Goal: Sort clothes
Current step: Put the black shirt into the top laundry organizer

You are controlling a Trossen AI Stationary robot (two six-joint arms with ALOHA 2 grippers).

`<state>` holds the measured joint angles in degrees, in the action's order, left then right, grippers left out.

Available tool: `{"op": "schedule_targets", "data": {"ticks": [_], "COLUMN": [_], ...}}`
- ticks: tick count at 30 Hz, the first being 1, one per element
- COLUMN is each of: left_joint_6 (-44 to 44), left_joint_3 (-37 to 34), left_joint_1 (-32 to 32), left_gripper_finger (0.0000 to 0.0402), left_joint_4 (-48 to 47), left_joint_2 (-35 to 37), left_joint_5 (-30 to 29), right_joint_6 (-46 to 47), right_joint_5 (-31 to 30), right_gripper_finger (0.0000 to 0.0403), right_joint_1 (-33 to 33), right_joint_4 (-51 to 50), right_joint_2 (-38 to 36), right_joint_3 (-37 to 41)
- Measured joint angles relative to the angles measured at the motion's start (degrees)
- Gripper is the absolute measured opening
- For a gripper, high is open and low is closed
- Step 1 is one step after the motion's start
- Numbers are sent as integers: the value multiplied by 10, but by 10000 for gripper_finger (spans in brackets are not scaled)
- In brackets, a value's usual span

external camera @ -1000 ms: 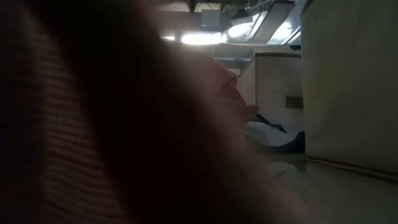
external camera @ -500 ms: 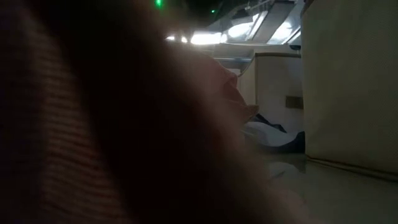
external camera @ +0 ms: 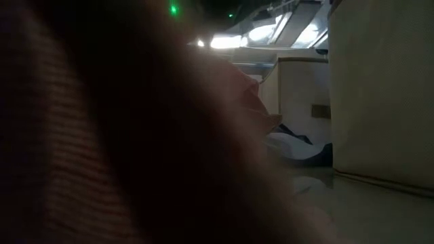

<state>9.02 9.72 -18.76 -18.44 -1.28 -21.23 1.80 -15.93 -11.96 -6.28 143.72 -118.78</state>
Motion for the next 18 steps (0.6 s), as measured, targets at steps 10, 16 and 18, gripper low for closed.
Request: {"op": "schedule_targets", "data": {"ticks": [10, 16, 18], "left_joint_6": [0, 0, 0], "left_joint_3": [0, 0, 0], "left_joint_1": [0, 0, 0], "left_gripper_finger": [1, 1, 1], "left_joint_4": [0, 0, 0], "left_joint_2": [0, 0, 0], "left_joint_5": [0, 0, 0], "right_joint_6": [-95, -181, -213], "right_joint_5": [-169, -299, -340], "right_gripper_finger": [5, 4, 4], "right_joint_1": [-23, -50, -56], "right_joint_4": [-4, -6, -14], "right_joint_2": [-1, -1, -1], "right_joint_3": [-21, -70, -90]}}
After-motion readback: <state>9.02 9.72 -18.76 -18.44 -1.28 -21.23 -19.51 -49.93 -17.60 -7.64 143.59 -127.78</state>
